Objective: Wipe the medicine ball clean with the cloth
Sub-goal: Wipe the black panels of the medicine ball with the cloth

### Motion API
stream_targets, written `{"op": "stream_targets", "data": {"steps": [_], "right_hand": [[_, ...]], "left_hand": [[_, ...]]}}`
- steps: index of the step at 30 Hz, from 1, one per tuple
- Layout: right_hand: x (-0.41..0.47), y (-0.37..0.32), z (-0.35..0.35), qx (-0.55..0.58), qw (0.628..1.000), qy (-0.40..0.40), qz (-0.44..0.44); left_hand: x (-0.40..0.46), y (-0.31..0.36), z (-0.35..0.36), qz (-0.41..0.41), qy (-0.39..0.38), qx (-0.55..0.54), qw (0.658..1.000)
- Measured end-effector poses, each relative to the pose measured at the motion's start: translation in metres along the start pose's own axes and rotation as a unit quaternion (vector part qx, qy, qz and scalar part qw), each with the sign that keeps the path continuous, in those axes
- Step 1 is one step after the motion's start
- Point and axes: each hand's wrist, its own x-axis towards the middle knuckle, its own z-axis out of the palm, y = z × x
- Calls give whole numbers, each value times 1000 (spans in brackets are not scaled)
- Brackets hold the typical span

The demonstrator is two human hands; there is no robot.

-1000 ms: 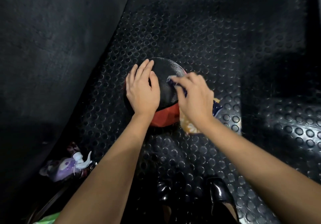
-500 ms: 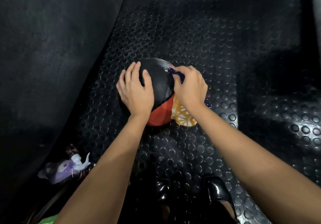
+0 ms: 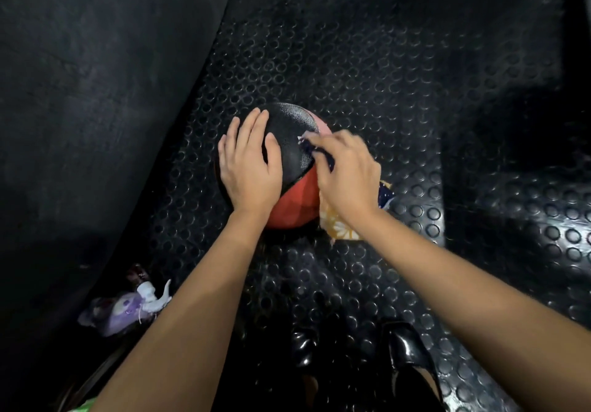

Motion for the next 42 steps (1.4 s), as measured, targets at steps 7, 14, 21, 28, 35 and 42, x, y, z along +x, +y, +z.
{"op": "stream_targets", "data": {"steps": [7, 14, 21, 28, 35, 42], "right_hand": [[-16, -17, 7, -18, 998, 0, -68], [-7, -17, 11, -15, 1000, 22, -7], [-4, -16, 11, -3, 1000, 24, -11], [-28, -12, 13, -39, 994, 27, -98], [14, -17, 5, -37, 999, -19, 2], [6, -21, 7, -42, 998, 5, -36]], "left_hand": [[5, -1, -1, -74, 13, -5, 997], [3, 1, 0, -90, 29, 6, 996], [5, 0, 0, -97, 17, -4, 995], [3, 0, -1, -100, 18, -1, 995], [2, 6, 2, -90, 18, 19, 996], [1, 5, 1, -92, 21, 14, 995]]}}
